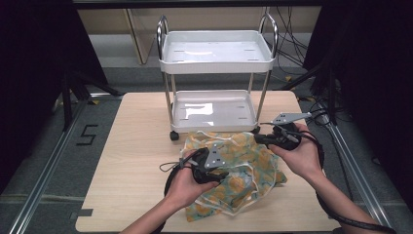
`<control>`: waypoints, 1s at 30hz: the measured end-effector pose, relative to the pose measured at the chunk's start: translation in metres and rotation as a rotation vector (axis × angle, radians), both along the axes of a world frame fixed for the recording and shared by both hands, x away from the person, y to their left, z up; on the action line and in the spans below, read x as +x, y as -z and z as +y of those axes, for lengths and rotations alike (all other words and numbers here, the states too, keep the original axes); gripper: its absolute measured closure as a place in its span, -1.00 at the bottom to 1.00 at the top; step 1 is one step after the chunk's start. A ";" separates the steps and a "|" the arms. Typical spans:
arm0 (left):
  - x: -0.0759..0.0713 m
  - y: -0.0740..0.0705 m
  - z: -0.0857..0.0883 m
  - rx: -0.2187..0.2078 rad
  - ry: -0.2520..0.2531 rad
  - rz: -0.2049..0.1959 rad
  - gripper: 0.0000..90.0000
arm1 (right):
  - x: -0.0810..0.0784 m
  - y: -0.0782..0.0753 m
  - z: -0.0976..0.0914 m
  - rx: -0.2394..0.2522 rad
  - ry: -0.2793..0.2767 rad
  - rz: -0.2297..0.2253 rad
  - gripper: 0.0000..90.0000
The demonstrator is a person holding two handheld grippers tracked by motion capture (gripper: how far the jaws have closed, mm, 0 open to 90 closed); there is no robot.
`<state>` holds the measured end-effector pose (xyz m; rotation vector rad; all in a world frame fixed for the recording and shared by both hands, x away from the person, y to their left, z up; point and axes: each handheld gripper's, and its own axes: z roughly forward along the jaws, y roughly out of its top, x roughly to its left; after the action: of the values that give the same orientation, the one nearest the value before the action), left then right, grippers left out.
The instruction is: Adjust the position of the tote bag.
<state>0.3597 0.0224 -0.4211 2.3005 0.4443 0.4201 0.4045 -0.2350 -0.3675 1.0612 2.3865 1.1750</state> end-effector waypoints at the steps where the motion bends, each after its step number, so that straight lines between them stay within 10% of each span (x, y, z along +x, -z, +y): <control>1: 0.002 0.002 -0.002 0.009 0.003 -0.010 0.06 | 0.000 0.000 0.001 -0.001 0.000 0.001 1.00; 20: 0.018 0.018 -0.026 0.085 0.036 -0.015 0.31 | 0.000 0.002 0.004 0.002 0.002 0.024 1.00; 30: 0.020 0.024 -0.032 0.116 0.043 -0.008 0.81 | 0.002 0.004 0.001 -0.005 -0.006 0.006 1.00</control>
<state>0.3796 -0.0099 -0.4456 2.4148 0.3741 0.4438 0.4069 -0.2338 -0.3714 1.0576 2.3974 1.1693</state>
